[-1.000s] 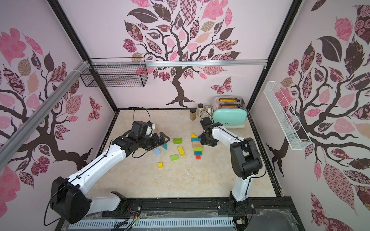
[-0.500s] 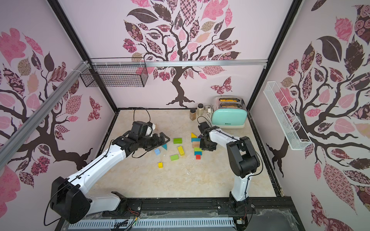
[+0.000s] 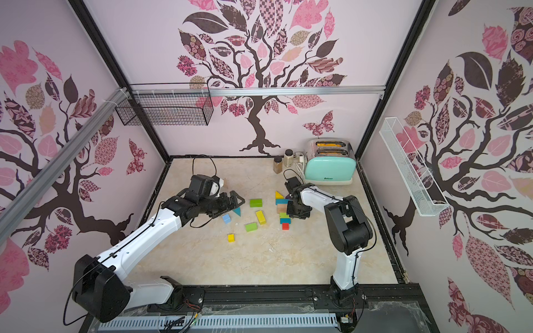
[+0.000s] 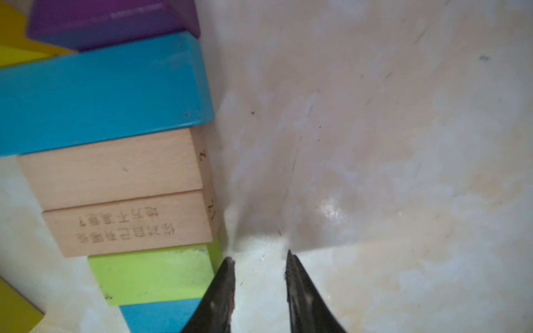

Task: Assemble a carrot with building blocks
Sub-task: Adjust the building block at the center of the board.

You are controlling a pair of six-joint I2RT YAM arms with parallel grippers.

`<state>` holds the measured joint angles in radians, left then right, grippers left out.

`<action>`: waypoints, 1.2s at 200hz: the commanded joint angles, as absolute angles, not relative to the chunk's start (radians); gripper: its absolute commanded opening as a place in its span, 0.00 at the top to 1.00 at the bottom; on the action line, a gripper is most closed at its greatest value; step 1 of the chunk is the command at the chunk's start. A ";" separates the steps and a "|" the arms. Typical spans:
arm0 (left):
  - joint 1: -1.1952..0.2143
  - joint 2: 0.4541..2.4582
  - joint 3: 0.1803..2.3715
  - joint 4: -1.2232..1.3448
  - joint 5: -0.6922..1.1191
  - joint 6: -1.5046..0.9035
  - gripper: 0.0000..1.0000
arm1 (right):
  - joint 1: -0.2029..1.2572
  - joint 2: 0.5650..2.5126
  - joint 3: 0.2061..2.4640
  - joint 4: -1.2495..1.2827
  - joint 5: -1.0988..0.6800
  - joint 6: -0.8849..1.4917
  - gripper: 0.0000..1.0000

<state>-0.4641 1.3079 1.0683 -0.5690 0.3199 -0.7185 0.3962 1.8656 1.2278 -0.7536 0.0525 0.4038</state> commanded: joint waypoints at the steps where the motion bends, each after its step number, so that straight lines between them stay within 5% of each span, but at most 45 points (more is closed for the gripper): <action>1: -0.459 1.297 1.055 -0.554 0.319 -0.720 0.02 | 0.397 1.875 1.229 -0.743 0.040 0.411 0.67; 240: -0.460 1.313 1.059 -0.548 0.324 -0.713 0.02 | 0.400 1.894 1.235 -0.736 0.028 0.411 0.67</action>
